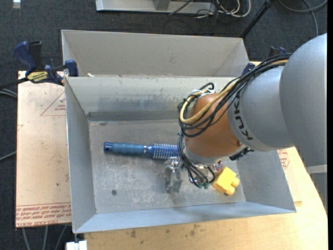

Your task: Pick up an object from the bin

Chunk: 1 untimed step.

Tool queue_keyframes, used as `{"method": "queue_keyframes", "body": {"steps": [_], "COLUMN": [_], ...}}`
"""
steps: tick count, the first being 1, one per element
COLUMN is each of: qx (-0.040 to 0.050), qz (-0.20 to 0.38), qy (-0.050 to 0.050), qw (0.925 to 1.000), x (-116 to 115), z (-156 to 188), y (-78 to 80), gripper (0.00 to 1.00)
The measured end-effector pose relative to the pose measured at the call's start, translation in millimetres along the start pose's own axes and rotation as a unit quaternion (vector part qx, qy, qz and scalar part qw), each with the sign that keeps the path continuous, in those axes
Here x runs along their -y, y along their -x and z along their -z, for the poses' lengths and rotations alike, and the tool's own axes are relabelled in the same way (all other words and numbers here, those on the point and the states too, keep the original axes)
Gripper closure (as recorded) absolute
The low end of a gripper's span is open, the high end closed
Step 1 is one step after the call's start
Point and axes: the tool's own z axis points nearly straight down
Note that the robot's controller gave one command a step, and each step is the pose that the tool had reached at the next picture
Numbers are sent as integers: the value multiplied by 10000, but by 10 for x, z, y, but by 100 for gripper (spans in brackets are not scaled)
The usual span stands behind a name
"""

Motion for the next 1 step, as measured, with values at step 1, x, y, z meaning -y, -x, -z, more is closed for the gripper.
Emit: {"method": "queue_keyframes", "body": {"steps": [1], "qx": [-1], "qz": [-922], "qy": [10], "qw": [9957], "x": [-600], "z": [-25], "y": [-147], "gripper": [100]}}
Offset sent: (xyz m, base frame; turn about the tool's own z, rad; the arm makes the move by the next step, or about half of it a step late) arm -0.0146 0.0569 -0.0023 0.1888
